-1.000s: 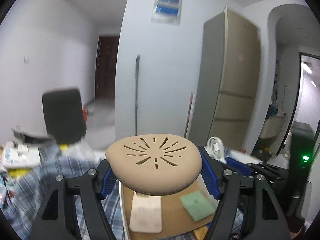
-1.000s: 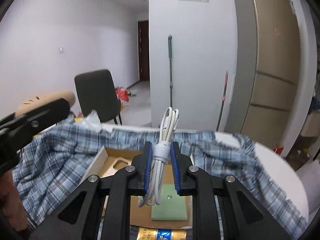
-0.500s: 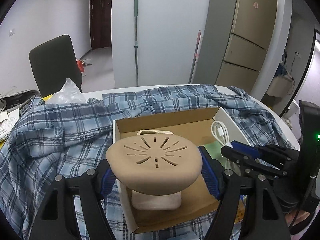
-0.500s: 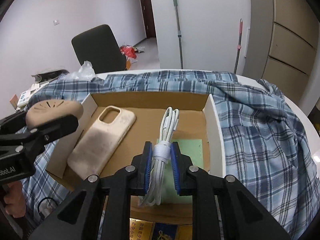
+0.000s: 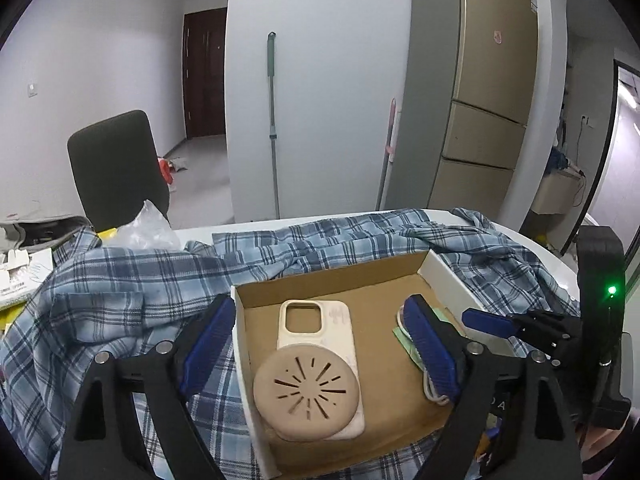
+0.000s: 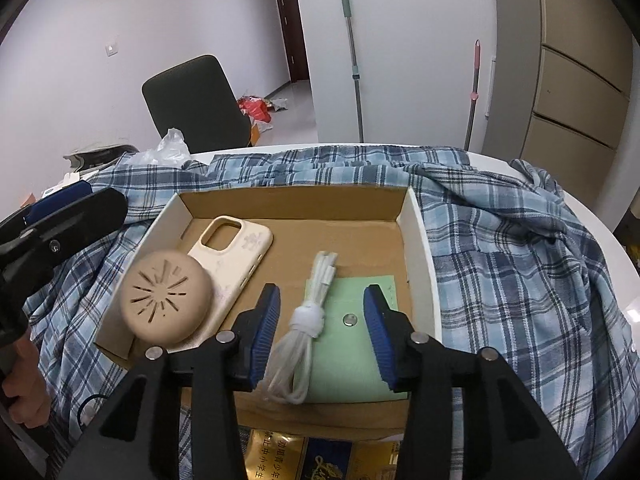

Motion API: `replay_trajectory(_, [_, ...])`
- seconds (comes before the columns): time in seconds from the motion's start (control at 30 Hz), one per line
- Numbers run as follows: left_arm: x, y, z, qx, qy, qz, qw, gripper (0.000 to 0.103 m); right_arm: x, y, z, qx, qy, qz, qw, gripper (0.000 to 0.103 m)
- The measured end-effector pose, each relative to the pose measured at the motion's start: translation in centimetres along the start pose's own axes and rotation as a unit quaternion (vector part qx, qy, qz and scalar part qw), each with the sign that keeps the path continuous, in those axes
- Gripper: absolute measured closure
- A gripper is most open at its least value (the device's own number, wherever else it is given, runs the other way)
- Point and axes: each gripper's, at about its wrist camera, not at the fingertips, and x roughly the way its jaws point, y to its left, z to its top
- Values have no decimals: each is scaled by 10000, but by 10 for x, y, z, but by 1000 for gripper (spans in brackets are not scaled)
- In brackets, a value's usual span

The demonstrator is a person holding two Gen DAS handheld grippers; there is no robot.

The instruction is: Organize soft objects

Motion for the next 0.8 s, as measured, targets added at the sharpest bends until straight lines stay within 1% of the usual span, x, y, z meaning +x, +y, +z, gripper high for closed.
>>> replay_trajectory(0.07, [-1,1,1,-24,-16,10,10000,15,0,1,0,-7,-5,-11,10000,60])
replay_trajectory(0.2, [-4,2,3,-56,15,-98,9999,15,-6,3,3,-47,-82,-51,9999,60])
replay_trajectory(0.33, [-23,0,9,-40,-180,-87,9998,15,-27,9,9,-150,-319,-109,9993,60])
replay_trajectory(0.43, [-52,-3,17,48,-496,-74,9987,15,-49,14,11,-246,-585,-215,9978,60])
replay_trajectory(0.57, [-93,-6,20,136,-907,-79,9958,15,-84,23,8,-330,-936,-240,9948,61])
replay_trajectory(0.7, [-133,-9,12,210,-1321,-31,9910,15,-119,31,-5,-446,-1265,-312,9905,60])
replay_trajectory(0.8, [-156,-12,1,263,-1474,-74,9887,15,-140,40,-19,-536,-1454,-344,9873,60])
